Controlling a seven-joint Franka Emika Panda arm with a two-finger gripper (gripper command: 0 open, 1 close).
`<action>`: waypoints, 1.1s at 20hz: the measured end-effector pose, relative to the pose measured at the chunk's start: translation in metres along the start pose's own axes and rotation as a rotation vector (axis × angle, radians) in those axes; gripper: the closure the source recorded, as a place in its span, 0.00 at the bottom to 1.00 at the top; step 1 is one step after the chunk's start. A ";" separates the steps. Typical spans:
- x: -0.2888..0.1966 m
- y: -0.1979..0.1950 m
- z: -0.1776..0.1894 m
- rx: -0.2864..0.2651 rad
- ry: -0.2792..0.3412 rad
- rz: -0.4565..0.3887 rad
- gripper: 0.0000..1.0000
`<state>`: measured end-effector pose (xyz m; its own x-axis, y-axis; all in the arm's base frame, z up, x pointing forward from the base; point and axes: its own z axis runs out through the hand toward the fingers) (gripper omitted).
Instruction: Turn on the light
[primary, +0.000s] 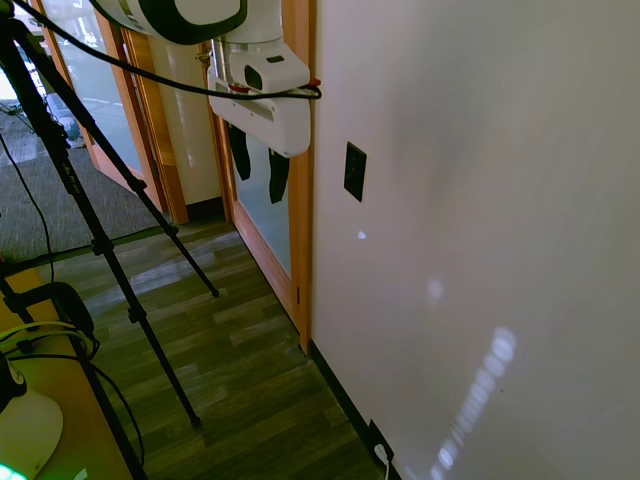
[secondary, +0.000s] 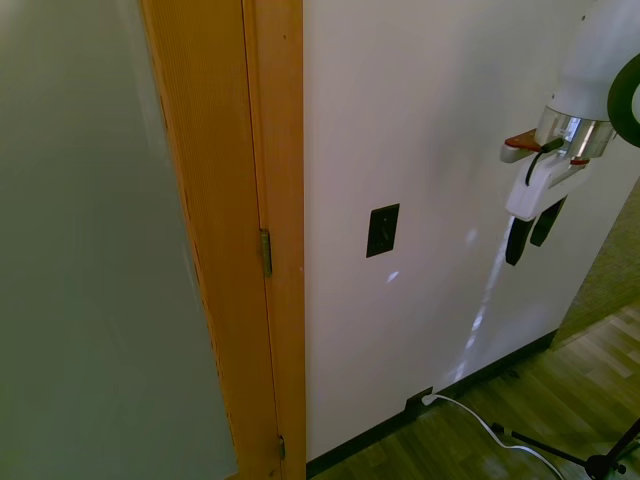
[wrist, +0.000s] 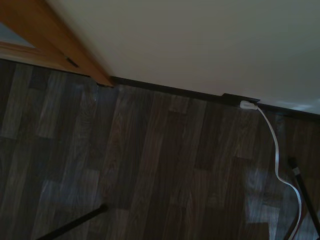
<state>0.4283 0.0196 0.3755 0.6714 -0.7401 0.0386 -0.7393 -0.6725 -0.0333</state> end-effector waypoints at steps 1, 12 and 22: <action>0.000 0.000 0.001 -0.002 -0.001 -0.001 0.00; 0.026 -0.081 0.046 0.161 0.085 0.079 0.00; 0.054 -0.117 0.075 0.238 0.253 0.274 1.00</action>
<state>0.5545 0.0581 0.3062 0.3967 -0.8864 0.2386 -0.8364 -0.4561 -0.3039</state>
